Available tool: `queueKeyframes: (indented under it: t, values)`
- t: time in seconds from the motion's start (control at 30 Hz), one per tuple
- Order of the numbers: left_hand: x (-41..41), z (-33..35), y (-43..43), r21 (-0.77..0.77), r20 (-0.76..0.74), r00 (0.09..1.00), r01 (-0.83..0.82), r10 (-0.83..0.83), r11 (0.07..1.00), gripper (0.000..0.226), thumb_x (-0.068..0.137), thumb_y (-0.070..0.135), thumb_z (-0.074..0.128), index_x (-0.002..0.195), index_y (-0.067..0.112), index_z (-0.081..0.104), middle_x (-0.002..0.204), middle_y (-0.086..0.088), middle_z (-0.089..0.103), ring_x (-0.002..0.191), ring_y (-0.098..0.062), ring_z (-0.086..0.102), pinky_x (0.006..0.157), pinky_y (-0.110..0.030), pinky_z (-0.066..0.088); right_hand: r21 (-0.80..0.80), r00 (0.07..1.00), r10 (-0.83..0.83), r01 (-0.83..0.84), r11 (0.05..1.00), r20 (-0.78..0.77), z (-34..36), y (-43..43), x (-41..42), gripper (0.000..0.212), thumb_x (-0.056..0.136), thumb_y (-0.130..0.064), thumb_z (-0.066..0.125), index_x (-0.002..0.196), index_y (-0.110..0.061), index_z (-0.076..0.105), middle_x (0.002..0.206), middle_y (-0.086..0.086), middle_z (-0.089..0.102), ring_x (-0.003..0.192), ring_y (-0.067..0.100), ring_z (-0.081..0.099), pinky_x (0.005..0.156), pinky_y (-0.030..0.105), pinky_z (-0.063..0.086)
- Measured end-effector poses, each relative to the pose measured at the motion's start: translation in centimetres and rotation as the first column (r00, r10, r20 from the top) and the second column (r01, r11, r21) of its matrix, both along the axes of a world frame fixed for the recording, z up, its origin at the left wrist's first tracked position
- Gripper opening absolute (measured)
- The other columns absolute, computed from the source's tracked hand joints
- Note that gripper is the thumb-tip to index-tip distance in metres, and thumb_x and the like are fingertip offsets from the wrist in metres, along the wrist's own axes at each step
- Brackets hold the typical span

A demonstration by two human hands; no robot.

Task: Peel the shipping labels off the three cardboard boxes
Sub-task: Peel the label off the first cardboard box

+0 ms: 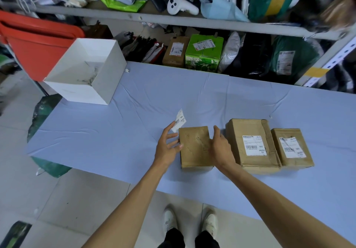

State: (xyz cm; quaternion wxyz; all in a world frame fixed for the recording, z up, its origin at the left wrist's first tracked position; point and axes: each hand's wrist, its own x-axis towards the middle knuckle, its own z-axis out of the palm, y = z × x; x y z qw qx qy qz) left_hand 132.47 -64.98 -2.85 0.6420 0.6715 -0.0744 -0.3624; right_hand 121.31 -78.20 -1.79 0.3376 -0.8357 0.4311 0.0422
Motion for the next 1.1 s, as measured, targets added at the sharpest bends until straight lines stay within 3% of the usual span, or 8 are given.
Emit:
queueKeyframes:
  t: [0.1,0.23,0.43,0.63,0.77,0.83,0.93,1.1]
  values:
    - [0.9,0.0,0.1,0.044,-0.004,0.999,-0.048,0.048,0.998,0.057,0.087,-0.011,0.058,0.129,0.028,0.053,0.123,-0.010,0.047,0.108,-0.027,0.057,0.061,-0.016,0.055,0.014,0.990,0.119,-0.118,0.993,-0.076,0.7,0.4,0.1,0.052,0.095,-0.009,0.046,0.141,-0.008,0.024,0.136,0.018,0.042,0.115,0.038,0.053,0.095,0.045,0.046]
    - [1.5,0.3,0.2,0.168,0.217,0.975,-0.001,-0.036,0.986,0.058,0.081,-0.010,0.067,0.129,0.020,0.056,0.127,-0.010,0.048,0.113,-0.024,0.054,0.068,-0.015,0.051,-0.023,0.975,0.182,-0.187,0.982,-0.128,1.6,1.0,0.1,0.045,0.093,-0.008,0.049,0.134,-0.003,0.030,0.130,0.018,0.044,0.109,0.037,0.057,0.090,0.042,0.050]
    - [1.5,1.6,-1.0,0.154,0.384,0.923,-0.049,-0.014,0.987,0.019,0.084,0.011,0.071,0.091,0.029,0.067,0.113,-0.001,0.057,0.106,-0.015,0.054,0.077,-0.013,0.043,-0.122,0.981,0.182,-0.189,0.974,-0.065,3.3,0.2,0.5,0.040,0.094,-0.014,0.051,0.130,-0.004,0.036,0.128,0.017,0.045,0.108,0.038,0.056,0.088,0.044,0.048]
    - [1.6,3.1,-2.5,0.077,0.346,0.938,-0.037,0.008,0.996,0.015,0.085,0.010,0.069,0.075,0.021,0.065,0.083,0.003,0.068,0.087,-0.019,0.063,0.078,-0.034,0.057,-0.087,0.959,0.165,-0.149,0.985,0.230,4.9,-0.3,0.7,0.051,0.091,-0.010,0.057,0.138,-0.010,0.037,0.128,0.013,0.051,0.112,0.029,0.053,0.091,0.034,0.046]
    - [1.3,3.7,-3.1,0.024,0.297,0.954,-0.035,0.026,0.999,0.012,0.085,0.009,0.070,0.079,0.017,0.064,0.089,-0.003,0.067,0.093,-0.022,0.064,0.077,-0.045,0.059,-0.026,0.909,0.112,-0.111,0.993,0.401,5.8,-0.1,0.7,0.052,0.088,-0.001,0.058,0.134,-0.020,0.041,0.097,0.000,0.058,0.077,0.011,0.059,0.059,0.013,0.045]
    - [1.2,3.9,-3.3,0.007,0.261,0.964,-0.054,0.050,0.999,0.010,0.084,0.006,0.071,0.083,0.014,0.064,0.092,-0.006,0.067,0.095,-0.024,0.064,0.080,-0.043,0.058,-0.025,0.892,0.062,-0.057,0.998,0.448,6.0,-0.3,0.6,0.043,0.085,0.005,0.057,0.121,-0.018,0.051,0.089,0.002,0.060,0.069,0.005,0.059,0.051,0.009,0.044]
    - [0.8,4.3,-3.4,-0.028,0.116,0.993,-0.015,0.019,0.999,0.026,0.078,-0.002,0.074,0.100,0.007,0.065,0.099,-0.010,0.068,0.086,-0.014,0.067,0.073,-0.025,0.057,-0.027,0.891,-0.003,0.018,0.999,0.453,6.0,-0.6,0.3,0.022,0.082,0.003,0.064,0.102,-0.006,0.067,0.095,0.008,0.067,0.066,0.007,0.059,0.056,0.003,0.041]
    - [0.4,5.0,-3.5,-0.058,0.060,0.991,0.126,-0.123,0.990,0.050,0.067,-0.015,0.076,0.110,0.006,0.061,0.103,-0.009,0.067,0.083,-0.008,0.069,0.066,-0.017,0.054,0.022,0.902,-0.029,0.022,1.000,0.430,6.2,-1.2,-0.4,0.037,0.076,0.004,0.072,0.112,0.001,0.066,0.094,0.011,0.068,0.069,0.008,0.058,0.057,0.000,0.040]
